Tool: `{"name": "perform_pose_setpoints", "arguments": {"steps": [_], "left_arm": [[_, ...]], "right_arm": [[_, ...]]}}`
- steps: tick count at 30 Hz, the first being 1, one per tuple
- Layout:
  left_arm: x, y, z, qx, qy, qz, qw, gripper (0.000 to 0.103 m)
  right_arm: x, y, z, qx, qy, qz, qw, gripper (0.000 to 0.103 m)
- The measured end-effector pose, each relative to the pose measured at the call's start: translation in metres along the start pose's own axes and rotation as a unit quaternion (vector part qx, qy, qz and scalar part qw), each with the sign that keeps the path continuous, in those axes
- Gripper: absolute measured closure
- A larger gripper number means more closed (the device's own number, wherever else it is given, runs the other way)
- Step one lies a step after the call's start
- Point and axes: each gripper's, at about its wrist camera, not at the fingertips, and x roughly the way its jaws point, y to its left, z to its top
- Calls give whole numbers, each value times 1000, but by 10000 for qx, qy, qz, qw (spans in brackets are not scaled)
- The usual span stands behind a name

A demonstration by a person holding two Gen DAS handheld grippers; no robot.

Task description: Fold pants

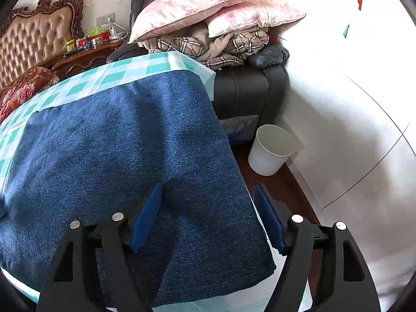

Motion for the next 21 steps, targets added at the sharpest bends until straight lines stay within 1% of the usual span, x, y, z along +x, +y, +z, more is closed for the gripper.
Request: {"name": "perform_pose_setpoints", "arguments": {"steps": [1,2,4,6,7,8,11,12,14,15,16,18,21], "left_arm": [[-3,-3,-16,-27,10,100,9999,62],[-8,-5,-27,5,-106,134,9999,62],[-15,-8,-39,111,-261,208,9994,61],[-15,-7,-40,92,-262,179,9995,61],[-15,-4,-38,-20,-206,126,9997,60],[-15,-3,-36,-82,-169,108,9998,60],[-14,-6,-35,-26,-99,217,9997,60],[-14,-6,-36,-52,-83,243,9997,60],[-14,-6,-34,-120,-29,275,9995,60],[-14,-5,-34,-139,-7,280,9995,60],[-14,-5,-34,-166,7,272,9995,60],[-14,-3,-34,-243,49,258,9994,60],[-13,-4,-32,-254,104,298,9992,60]], "right_arm": [[0,0,1,-16,8,-20,10000,32],[-2,0,4,0,49,-80,10000,32],[-9,4,12,44,67,-116,9999,32],[-28,16,25,-32,-335,176,9993,32],[-36,24,32,-145,-551,250,9981,31],[-39,34,40,-281,-648,248,9972,31],[-27,49,52,-446,-545,252,9972,31],[-15,52,54,-502,-403,188,9977,32],[14,51,53,-534,-59,-92,9985,32],[23,48,51,-497,19,-107,9987,32],[29,43,48,-396,37,52,9992,31],[28,40,46,-350,10,128,9993,30],[19,40,43,-329,25,-4,9995,30]]}}
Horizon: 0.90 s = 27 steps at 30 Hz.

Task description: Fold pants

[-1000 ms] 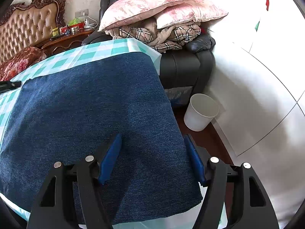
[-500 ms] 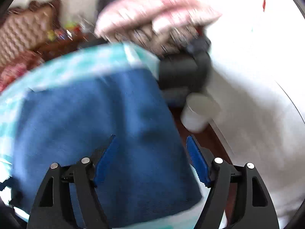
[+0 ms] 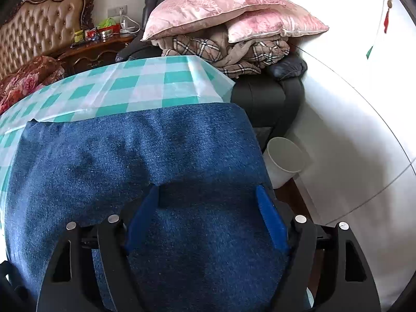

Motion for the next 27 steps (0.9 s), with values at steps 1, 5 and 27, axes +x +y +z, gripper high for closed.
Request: {"name": "perform_pose_setpoints", "arguments": {"steps": [1,5,27], "left_arm": [[0,0,0,-27,24,12,10000,59],[1,0,1,-66,46,23,10000,59],[-2,8,4,-348,345,364,9981,31]], "right_arm": [[-6,1,-2,-2,-17,-64,10000,30],[-43,6,-21,1,-245,95,9997,30],[-71,23,-80,-255,155,-155,9994,26]]}}
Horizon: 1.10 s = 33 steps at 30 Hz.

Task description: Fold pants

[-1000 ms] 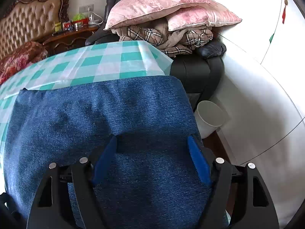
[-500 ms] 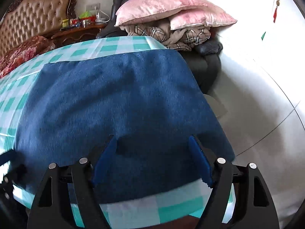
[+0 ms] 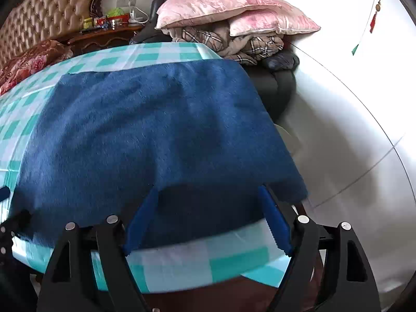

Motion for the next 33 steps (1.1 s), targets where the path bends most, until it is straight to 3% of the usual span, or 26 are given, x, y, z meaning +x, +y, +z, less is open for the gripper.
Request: {"name": "perform_pose_setpoints", "arguments": {"steps": [4,8,12,16,17,18,21,24,26,28,29,31,33], "left_arm": [[-5,-4,-1,97,-31,67,9999,31],[-18,-4,11,204,-363,227,9989,31],[-23,-18,55,435,-689,-430,9957,34],[5,-53,118,861,-645,-1225,9866,50],[21,-69,137,1026,-526,-1426,9830,59],[31,-76,146,1116,-483,-1448,9820,64],[77,-103,181,1303,-291,-1329,9821,65],[118,-109,199,1080,184,-1249,9861,63],[104,-108,198,986,-20,-1254,9872,64],[85,-102,189,893,-238,-1367,9863,48],[80,-98,182,836,-281,-1272,9880,33],[84,-89,165,716,-75,-941,9930,32],[91,-84,147,705,220,-891,9933,32]], "right_arm": [[-5,-12,-7,121,135,-145,9997,24],[-9,-24,-12,264,205,-254,9991,23],[-11,-30,-15,356,204,-302,9987,24],[-13,-37,-17,603,212,-169,9978,24],[-14,-38,-17,628,216,-143,9977,24],[-15,-39,-17,642,223,-127,9976,24],[-19,-44,-18,704,249,-154,9971,24],[-21,-49,-18,729,252,-220,9968,24],[-22,-52,-19,731,237,-269,9967,24],[-21,-55,-19,751,235,-338,9963,24],[-20,-56,-19,781,259,-341,9960,24],[-21,-56,-18,807,242,-342,9959,24],[-22,-54,-17,778,227,-341,9961,24]]}}
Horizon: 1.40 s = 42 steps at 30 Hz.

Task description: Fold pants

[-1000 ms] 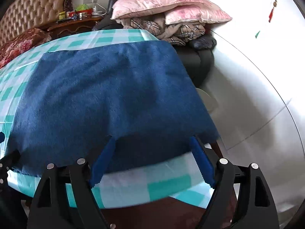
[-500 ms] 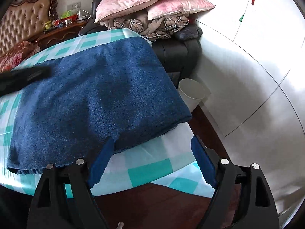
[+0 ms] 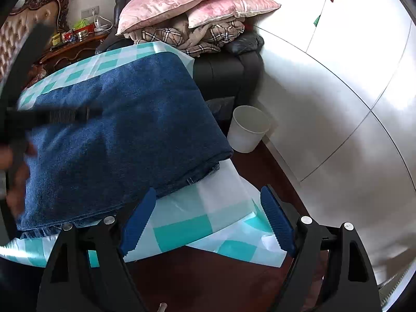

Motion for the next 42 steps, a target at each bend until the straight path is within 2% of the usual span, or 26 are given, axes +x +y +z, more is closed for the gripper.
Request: {"name": "perform_pose_setpoints", "arguments": {"steps": [1,3,5,8,10,13,19,23,42], "left_arm": [[-7,-1,-7,71,-100,68,9999,32],[-23,1,-21,50,-146,182,9997,22],[-48,8,-38,-231,-241,177,9993,18],[-84,12,-65,-280,-503,494,9971,2],[-102,13,-83,-379,-577,718,9950,2],[-123,11,-100,-352,-669,727,9945,2],[-147,11,-111,-518,-901,316,9941,2],[-152,3,-110,-458,-971,526,9928,2],[-150,-3,-105,-391,-921,599,9932,2]], "right_arm": [[-1,1,1,-10,-15,-8,10000,24],[-5,2,0,-16,-42,-42,10000,24],[-10,2,0,12,-67,-66,10000,24],[-20,1,-1,46,-123,-55,9999,24],[-25,3,-2,40,-134,-90,9999,24],[-33,4,-3,32,-222,-163,9996,24],[-48,2,-2,160,-379,-36,9991,25],[-53,0,0,197,-401,-13,9990,24],[-53,0,1,175,-389,39,9991,25]]}}
